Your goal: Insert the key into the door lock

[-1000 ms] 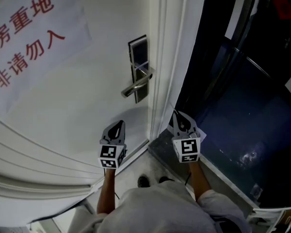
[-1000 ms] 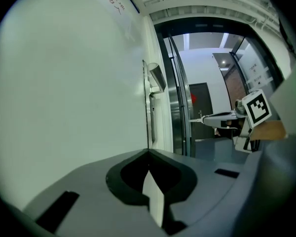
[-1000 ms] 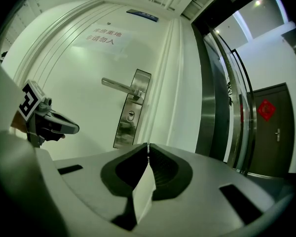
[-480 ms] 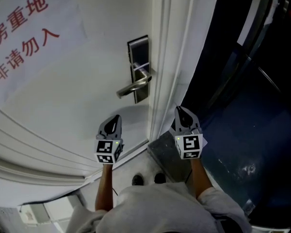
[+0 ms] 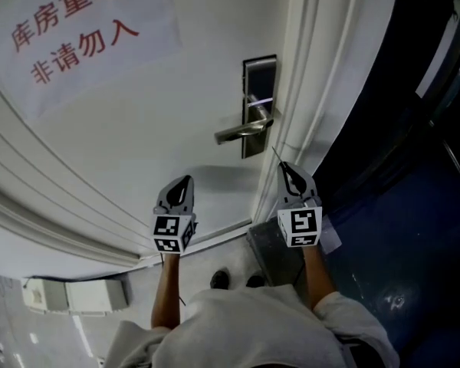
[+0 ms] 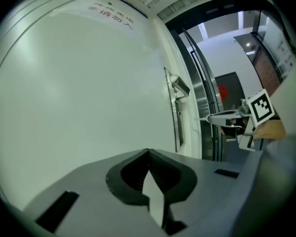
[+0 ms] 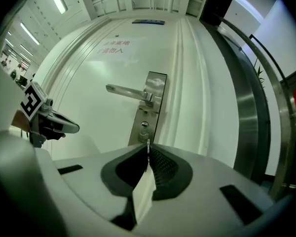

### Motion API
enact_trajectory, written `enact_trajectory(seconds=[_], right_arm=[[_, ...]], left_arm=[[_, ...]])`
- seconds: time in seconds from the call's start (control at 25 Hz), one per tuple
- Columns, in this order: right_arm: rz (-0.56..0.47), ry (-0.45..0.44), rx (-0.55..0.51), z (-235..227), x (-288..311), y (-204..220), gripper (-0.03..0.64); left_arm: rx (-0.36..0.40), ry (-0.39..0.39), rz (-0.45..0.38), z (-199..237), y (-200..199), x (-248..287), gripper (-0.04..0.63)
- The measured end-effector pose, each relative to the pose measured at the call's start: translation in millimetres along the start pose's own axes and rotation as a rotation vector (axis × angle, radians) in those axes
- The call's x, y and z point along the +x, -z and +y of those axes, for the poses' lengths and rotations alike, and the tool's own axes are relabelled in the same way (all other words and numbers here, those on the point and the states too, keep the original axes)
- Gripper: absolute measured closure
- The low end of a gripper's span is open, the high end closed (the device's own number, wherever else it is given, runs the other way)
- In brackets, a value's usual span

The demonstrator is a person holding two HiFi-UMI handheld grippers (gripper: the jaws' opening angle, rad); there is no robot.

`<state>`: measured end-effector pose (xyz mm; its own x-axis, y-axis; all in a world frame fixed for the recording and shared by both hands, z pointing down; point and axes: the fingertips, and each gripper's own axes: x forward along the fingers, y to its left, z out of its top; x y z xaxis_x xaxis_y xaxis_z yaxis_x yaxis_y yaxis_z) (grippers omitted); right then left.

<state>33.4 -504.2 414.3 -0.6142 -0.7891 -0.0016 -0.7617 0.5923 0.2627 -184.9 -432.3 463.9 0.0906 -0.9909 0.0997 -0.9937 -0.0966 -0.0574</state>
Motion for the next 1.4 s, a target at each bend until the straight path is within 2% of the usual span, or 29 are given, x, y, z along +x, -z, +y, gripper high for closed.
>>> enact_trajectory(seconds=[0.28,0.52,0.64,0.96,1.4], right_arm=[[-0.042,-0.07,-0.028,24,16,-15,0.586],[-0.057,-0.063,-0.118,21,23,-26,0.586],[-0.062,-0.056,-0.239,20,26,-32,0.586],[-0.044,-0.031,-0.675,23,34,-38,0.586],[-0.011,0.003,-1.07,26,41,-24,0.586]], left_arm=[[-0.024,-0.073,-0.006,21,4,-21,0.578],[-0.029,-0.071,-0.002,24,8,-23,0.578],[-0.029,-0.057,0.0,23,9,-19,0.578],[-0.025,-0.025,0.0,19,10,-9,0.578],[-0.032,-0.008,-0.001,19,10,0,0.578]])
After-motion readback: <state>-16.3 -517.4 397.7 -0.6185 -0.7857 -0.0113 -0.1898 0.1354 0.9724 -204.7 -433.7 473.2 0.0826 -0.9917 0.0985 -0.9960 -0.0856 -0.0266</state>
